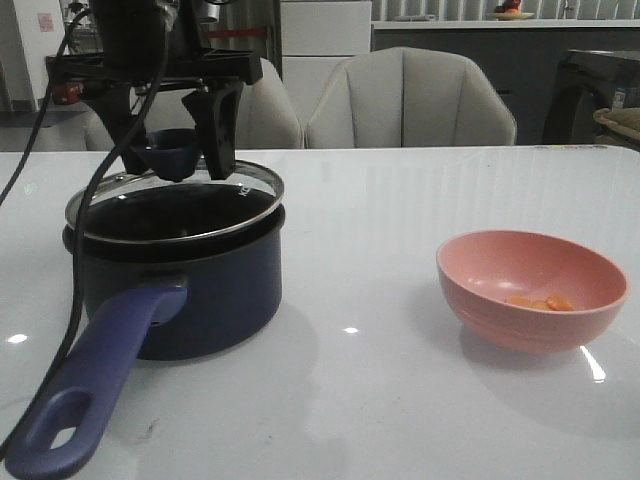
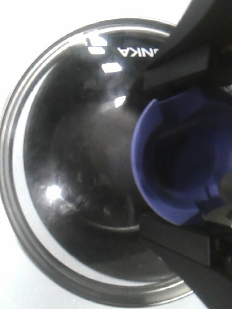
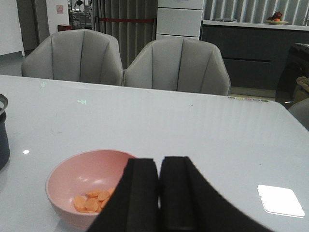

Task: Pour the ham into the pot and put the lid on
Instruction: 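Lift the glass lid off the saucepan with the left gripper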

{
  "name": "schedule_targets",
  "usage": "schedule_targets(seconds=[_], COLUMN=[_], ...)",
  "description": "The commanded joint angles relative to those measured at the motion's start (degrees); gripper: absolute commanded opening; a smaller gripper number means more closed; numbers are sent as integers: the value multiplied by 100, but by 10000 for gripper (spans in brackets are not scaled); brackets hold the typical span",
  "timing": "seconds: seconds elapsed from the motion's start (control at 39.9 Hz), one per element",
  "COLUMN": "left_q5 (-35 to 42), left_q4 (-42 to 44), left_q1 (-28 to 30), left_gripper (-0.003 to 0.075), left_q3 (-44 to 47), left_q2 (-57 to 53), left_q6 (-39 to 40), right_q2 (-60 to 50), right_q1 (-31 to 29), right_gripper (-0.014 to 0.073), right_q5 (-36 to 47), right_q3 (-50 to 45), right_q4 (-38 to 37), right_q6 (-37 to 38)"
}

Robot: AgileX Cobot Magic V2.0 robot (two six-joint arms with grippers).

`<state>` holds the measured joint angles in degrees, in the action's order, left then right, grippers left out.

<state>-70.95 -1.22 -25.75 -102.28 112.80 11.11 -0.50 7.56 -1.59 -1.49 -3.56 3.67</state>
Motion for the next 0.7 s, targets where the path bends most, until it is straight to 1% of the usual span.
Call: schedule_targets(seconds=[0.0, 0.15, 0.4, 0.5, 0.68], left_q5=[-93, -43, -144, -55, 558], left_q4=[193, 287, 287, 287, 246], left_q1=[-9, 56, 627, 915, 1510], left_gripper=[187, 187, 187, 187, 187], left_q3=[-208, -186, -103, 255, 1271], left_q2=[-366, -543, -861, -1067, -1554], left_q6=[30, 30, -64, -134, -162], right_q2=[-118, -118, -118, -118, -118], right_q1=[-40, -40, -40, -40, -40], right_gripper=[160, 160, 160, 160, 160], right_q5=[475, 475, 475, 475, 475], right_q3=[-58, -58, -58, -58, -58], right_q4=[-55, -55, -55, -55, -55], right_q6=[-17, -17, -17, -17, -17])
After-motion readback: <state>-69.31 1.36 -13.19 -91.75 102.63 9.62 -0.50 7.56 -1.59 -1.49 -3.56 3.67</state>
